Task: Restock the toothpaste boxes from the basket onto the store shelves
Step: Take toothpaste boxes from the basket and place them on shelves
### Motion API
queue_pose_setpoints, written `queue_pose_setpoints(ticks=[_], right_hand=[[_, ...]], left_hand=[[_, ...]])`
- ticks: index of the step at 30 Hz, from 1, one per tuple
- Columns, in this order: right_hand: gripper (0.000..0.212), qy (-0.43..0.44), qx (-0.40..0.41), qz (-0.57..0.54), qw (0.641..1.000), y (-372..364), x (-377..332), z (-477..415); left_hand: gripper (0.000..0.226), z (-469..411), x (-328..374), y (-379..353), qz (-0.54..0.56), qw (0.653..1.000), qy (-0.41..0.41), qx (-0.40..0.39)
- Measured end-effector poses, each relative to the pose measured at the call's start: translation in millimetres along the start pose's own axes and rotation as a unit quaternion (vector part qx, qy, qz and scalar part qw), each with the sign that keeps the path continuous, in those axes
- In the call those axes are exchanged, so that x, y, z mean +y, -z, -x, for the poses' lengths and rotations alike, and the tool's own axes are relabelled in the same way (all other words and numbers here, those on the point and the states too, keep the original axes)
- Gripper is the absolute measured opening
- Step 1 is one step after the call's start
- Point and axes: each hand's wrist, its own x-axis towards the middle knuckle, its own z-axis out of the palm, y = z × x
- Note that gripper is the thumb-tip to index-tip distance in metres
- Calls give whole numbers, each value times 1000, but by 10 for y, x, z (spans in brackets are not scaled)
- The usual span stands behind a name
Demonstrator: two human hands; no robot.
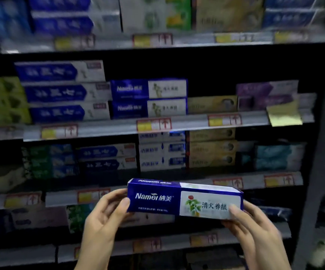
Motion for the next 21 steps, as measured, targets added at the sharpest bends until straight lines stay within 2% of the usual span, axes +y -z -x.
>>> queue_pose_setpoints(ticks=[1, 4, 5, 9, 11, 15, 18, 21], right_hand=[[68, 24, -13, 9, 1000, -70, -113, -44], [94, 112, -50, 55, 991, -380, -527, -197], [95, 133, -68, 64, 987, -498, -674, -243], [46, 208, -138, 96, 964, -990, -1205, -433], [31, 244, -143, 112, 953, -1221, -1362, -566], [22, 289, -153, 132, 936, -1598, -1511, -937], [26, 315, -146, 141, 927, -1827, -1520, -1235], [19, 334, -144, 160, 917, -2018, -1491, -1448]], left_hand=[[35, -58, 121, -32, -13, 1000, -19, 1], [32, -258, 538, -144, -36, 997, -63, 17], [29, -342, 682, -184, -40, 996, -77, 24], [22, -711, 1204, -307, -63, 983, -166, 51], [18, -925, 1411, -356, -79, 974, -205, 59], [15, -1421, 1758, -457, -127, 956, -249, 85], [13, -1747, 1918, -517, -152, 947, -259, 111], [16, -1991, 2006, -557, -173, 937, -267, 143]])
